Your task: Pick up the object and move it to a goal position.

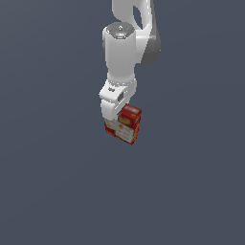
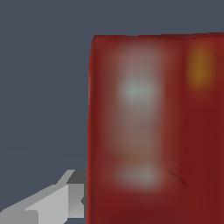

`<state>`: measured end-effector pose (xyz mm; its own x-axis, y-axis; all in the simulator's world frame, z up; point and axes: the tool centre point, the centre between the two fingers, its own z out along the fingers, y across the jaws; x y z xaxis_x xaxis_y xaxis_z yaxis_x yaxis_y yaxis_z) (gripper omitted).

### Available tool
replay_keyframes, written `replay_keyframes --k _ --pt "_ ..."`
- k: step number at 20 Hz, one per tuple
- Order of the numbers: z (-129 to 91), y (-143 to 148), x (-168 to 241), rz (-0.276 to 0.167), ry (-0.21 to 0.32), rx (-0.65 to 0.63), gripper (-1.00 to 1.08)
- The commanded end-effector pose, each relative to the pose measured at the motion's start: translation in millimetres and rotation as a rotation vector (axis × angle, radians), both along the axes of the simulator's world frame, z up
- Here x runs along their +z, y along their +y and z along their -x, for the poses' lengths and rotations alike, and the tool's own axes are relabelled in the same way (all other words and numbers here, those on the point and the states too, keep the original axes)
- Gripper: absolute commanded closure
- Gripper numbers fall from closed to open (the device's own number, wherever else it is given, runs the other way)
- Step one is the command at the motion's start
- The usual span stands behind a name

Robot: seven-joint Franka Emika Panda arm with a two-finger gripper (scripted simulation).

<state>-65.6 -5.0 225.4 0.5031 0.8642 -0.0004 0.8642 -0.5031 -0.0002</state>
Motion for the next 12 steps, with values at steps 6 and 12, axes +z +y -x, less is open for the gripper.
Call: replay_keyframes --k 6,12 --pt "-15 5 55 0.0 -0.002 0.0 1.08" --pt "-32 11 111 0.0 -0.001 0.0 1.08"
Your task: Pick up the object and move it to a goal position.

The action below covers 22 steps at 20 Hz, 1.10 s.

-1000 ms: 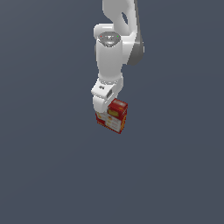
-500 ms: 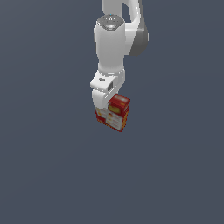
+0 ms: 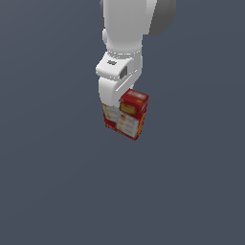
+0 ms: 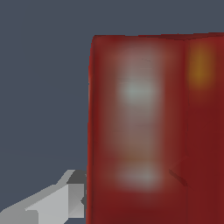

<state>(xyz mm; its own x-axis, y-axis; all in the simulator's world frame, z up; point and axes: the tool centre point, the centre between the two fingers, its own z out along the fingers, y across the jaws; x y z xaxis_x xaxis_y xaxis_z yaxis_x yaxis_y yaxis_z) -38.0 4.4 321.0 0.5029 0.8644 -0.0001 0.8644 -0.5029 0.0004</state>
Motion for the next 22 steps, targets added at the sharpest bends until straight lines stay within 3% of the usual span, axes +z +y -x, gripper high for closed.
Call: replay_keyframes --k 1,22 --pt "-7 2 24 0.0 -0.001 0.0 1.08" --pt "-50 16 161 0.0 0.0 0.0 1.08"
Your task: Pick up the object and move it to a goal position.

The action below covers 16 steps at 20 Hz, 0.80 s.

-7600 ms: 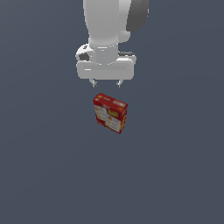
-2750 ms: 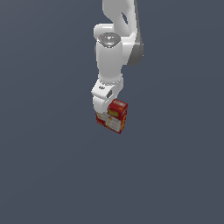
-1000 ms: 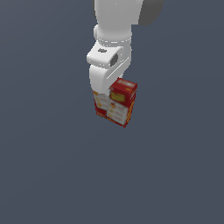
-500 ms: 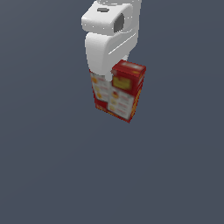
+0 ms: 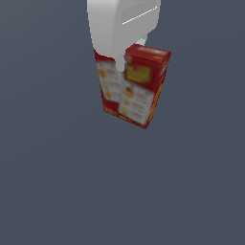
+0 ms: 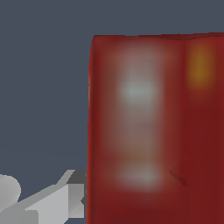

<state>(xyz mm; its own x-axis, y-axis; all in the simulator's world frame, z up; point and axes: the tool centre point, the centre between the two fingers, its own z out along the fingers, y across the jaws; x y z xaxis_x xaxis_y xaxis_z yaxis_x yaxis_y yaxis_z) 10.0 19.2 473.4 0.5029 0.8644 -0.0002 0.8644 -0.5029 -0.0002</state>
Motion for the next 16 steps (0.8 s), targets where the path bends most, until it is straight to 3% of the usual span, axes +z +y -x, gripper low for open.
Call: replay_keyframes --k 1,16 --pt "-4 1 13 0.0 -0.001 0.0 1.08" --pt "-21 5 57 0.0 0.0 0.0 1.08"
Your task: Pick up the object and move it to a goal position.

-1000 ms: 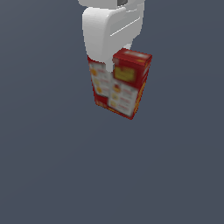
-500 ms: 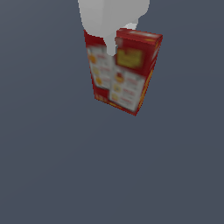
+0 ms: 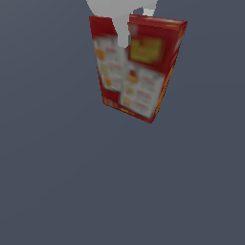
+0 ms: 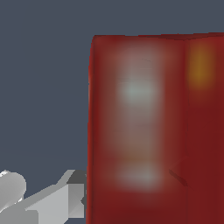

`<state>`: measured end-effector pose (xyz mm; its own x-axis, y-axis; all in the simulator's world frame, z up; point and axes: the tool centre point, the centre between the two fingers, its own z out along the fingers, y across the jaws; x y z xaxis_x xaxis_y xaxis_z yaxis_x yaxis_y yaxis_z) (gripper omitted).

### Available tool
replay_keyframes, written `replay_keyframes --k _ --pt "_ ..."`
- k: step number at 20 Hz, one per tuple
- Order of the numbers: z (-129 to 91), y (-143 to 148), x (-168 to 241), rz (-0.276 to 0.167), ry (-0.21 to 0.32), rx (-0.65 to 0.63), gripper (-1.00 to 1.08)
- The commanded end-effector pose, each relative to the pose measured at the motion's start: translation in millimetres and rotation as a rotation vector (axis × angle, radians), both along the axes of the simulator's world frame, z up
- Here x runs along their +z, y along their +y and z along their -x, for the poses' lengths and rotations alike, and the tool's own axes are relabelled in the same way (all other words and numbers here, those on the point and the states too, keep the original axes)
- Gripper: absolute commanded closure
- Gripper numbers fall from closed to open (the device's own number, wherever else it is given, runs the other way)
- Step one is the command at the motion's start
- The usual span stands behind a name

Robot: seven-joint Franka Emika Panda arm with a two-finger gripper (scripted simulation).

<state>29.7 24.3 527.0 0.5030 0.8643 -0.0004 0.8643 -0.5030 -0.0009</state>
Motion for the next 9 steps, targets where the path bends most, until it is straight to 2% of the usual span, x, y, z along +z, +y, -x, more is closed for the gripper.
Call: replay_keyframes --k 1,9 --pt "-1.4 0.3 4.4 0.0 -0.001 0.0 1.08" --pt "-3.2 0.7 8.6 0.0 -0.001 0.0 1.08"
